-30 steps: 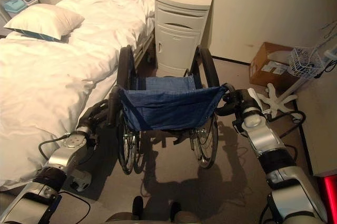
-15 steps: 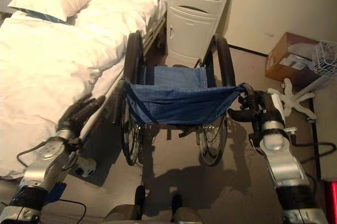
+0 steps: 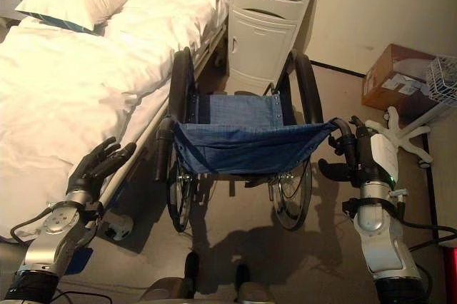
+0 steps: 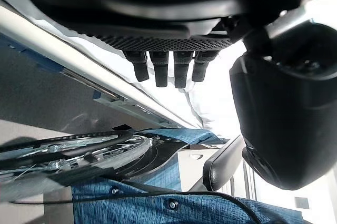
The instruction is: Push the wheelchair next to the bed
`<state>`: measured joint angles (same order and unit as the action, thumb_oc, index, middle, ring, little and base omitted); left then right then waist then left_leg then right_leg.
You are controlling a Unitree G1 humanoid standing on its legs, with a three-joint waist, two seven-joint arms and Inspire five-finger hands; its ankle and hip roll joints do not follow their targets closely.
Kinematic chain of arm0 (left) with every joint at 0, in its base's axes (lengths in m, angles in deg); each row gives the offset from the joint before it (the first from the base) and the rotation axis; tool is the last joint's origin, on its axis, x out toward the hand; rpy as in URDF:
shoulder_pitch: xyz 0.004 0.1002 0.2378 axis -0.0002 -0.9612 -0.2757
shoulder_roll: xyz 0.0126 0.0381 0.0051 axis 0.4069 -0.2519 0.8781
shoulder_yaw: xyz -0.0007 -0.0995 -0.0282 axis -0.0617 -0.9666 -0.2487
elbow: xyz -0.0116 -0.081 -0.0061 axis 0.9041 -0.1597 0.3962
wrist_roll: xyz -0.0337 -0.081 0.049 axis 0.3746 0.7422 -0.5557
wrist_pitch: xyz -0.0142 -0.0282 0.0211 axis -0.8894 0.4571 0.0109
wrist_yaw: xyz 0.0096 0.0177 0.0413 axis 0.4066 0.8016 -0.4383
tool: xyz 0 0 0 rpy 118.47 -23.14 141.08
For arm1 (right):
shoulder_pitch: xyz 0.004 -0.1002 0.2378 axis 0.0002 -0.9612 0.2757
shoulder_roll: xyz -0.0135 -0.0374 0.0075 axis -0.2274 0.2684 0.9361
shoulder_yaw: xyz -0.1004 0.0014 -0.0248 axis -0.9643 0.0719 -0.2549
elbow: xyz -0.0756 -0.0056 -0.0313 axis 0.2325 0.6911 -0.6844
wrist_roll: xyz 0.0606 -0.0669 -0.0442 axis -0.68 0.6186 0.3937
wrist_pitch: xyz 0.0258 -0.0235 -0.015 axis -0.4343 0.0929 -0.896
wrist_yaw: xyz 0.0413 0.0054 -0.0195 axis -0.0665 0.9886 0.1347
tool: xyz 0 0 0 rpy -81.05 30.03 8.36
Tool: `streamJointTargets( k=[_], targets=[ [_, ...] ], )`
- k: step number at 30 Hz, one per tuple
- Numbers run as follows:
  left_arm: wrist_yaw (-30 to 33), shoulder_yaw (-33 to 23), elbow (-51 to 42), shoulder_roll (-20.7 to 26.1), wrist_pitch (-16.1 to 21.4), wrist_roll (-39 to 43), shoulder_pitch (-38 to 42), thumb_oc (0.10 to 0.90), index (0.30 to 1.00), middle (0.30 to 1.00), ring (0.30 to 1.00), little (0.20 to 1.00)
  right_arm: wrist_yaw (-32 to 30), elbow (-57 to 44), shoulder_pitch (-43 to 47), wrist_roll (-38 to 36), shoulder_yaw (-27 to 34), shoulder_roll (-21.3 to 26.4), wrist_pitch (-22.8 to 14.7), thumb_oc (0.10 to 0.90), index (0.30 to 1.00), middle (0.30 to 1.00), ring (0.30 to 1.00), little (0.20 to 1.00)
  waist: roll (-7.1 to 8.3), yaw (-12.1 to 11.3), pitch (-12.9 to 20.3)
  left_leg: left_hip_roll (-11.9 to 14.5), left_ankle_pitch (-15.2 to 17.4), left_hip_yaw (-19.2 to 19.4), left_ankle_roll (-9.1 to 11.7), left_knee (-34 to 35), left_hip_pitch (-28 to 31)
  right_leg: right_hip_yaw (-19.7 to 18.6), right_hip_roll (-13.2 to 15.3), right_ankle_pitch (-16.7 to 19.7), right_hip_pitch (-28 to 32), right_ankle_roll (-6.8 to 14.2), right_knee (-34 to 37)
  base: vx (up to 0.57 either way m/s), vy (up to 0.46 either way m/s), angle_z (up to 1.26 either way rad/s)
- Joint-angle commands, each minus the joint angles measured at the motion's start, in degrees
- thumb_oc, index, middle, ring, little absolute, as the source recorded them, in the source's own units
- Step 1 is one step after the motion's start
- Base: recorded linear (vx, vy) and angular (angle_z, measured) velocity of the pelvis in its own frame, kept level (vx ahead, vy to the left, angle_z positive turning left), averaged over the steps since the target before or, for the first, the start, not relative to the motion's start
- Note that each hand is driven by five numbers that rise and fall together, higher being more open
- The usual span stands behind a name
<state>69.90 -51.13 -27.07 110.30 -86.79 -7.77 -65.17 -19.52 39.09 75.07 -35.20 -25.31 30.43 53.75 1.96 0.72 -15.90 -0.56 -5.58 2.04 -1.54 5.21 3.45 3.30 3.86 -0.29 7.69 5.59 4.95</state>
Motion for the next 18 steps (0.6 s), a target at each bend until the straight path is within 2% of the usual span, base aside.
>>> streamJointTargets(
  k=[1,7,10,14,15,17,18],
  targets=[
    [2.41,0.31,-3.95,4.34,6.2,-0.97,5.18,0.8,0.9,0.9,0.9,0.9,-9.44,1.42,4.88,4.81,3.39,10.3,5.53,0.8,0.9,0.9,0.9,0.9,-0.28,1.12,5.78,1.07,7.78,3.06,0.84,-2.97,2.71,0.27,1.06,0.43,-3.85,1.7,-6.04,0.0,0.0,0.0],
    [3.96,1.59,-3.9,4.58,5.17,0.25,6.25,0.8,0.9,0.9,0.9,0.9,-16.14,0.7,7.17,5.33,3.61,11.82,8.73,0.8,0.9,0.9,0.9,0.9,-0.43,1.29,5.61,1.01,7.87,3.02,0.71,-2.48,3.07,0.17,0.85,0.37,-3.88,1.73,-6.04,0.0,0.0,0.0],
    [5.45,1.47,-3.44,3.32,6.68,-0.63,5.41,0.8,0.9,0.9,0.9,0.9,-21.51,-1.78,6.81,0.22,5.09,11.44,3.94,0.8,0.9,0.9,0.9,0.9,-0.55,1.47,5.88,1.04,8.0,3.27,0.62,-2.4,2.99,0.04,0.75,0.29,-4.05,1.72,-5.91,-0.01,0.001,-0.01],
    [3.68,1.27,-0.92,0.58,7.96,-2.82,3.75,0.8,0.9,0.9,0.9,0.9,-26.61,-5.8,5.57,-6.66,8.17,7.98,-10.05,0.8,0.9,0.9,0.9,0.9,-0.7,1.55,6.41,0.87,8.2,3.71,0.5,-2.93,2.43,-0.45,0.64,0.56,-4.75,1.66,-5.96,-0.01,0.005,-0.06],
    [3.49,1.29,-0.65,0.38,8.2,-2.95,3.59,0.8,0.9,0.9,0.9,0.9,-26.61,-5.94,5.44,-7.1,8.34,7.7,-10.52,0.8,0.9,0.9,0.9,0.9,-0.78,1.6,6.5,0.85,8.69,3.64,0.48,-2.81,2.77,-0.43,0.66,0.1,-4.46,1.78,-5.91,0.03,0.009,-0.08],
    [2.82,1.54,-0.08,-0.34,8.85,-3.46,3.28,0.8,0.9,0.9,0.9,0.9,-24.56,-6.56,4.99,-10.18,9.13,6.37,-15.75,0.8,0.9,0.9,0.9,0.9,-0.79,1.71,6.49,0.78,8.53,3.88,0.45,-3.13,2.34,-0.72,0.65,0.51,-4.92,1.72,-5.94,-0.01,0.005,-0.12],
    [2.61,1.61,0.18,-0.41,9.15,-3.42,3.24,0.8,0.9,0.9,0.9,0.9,-26.23,-6.46,4.8,-5.62,9.3,6.29,-14.72,0.8,0.9,0.9,0.9,0.9,-0.88,1.85,6.58,0.72,9.03,3.83,0.41,-3.02,2.61,-0.78,0.66,0.04,-4.72,1.85,-5.95,-0.02,0.006,-0.1]
  ],
)
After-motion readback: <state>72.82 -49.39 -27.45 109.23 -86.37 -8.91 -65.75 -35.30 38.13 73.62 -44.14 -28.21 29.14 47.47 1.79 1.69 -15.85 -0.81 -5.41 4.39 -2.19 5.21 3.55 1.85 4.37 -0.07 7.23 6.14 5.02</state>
